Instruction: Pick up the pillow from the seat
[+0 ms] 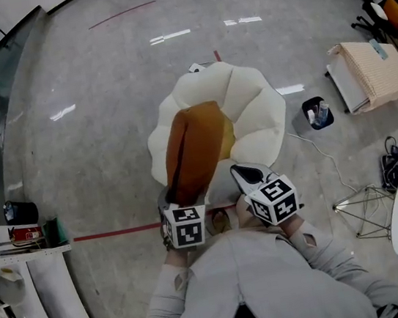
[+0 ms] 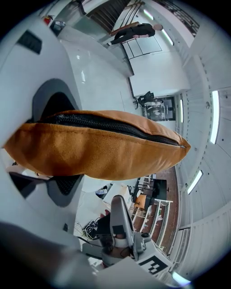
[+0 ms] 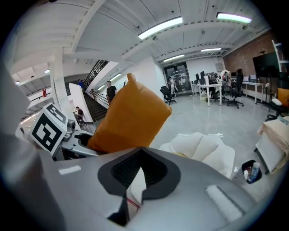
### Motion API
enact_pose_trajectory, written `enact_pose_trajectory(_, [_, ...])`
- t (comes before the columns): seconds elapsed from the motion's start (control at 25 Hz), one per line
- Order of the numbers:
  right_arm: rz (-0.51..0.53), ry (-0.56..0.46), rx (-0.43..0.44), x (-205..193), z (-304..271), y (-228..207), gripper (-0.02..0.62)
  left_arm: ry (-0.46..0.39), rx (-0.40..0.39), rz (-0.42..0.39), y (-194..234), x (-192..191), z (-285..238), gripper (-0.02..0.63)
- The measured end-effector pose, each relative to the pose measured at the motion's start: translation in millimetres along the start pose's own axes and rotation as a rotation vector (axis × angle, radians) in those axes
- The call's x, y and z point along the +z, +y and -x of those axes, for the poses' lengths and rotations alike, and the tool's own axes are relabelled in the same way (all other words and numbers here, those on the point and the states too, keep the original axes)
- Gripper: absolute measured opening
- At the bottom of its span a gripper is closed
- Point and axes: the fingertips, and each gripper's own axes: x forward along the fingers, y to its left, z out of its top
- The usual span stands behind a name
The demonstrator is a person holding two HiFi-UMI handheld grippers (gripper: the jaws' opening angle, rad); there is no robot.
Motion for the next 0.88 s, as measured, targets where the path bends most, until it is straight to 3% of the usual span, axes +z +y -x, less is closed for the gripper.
enact_pose_trajectory(0.88, [0.021, 0.003, 0.007, -0.1, 0.7, 6.9, -0.002, -0.013, -0.013, 0.036, 3.0, 3.4, -3.4, 0.347])
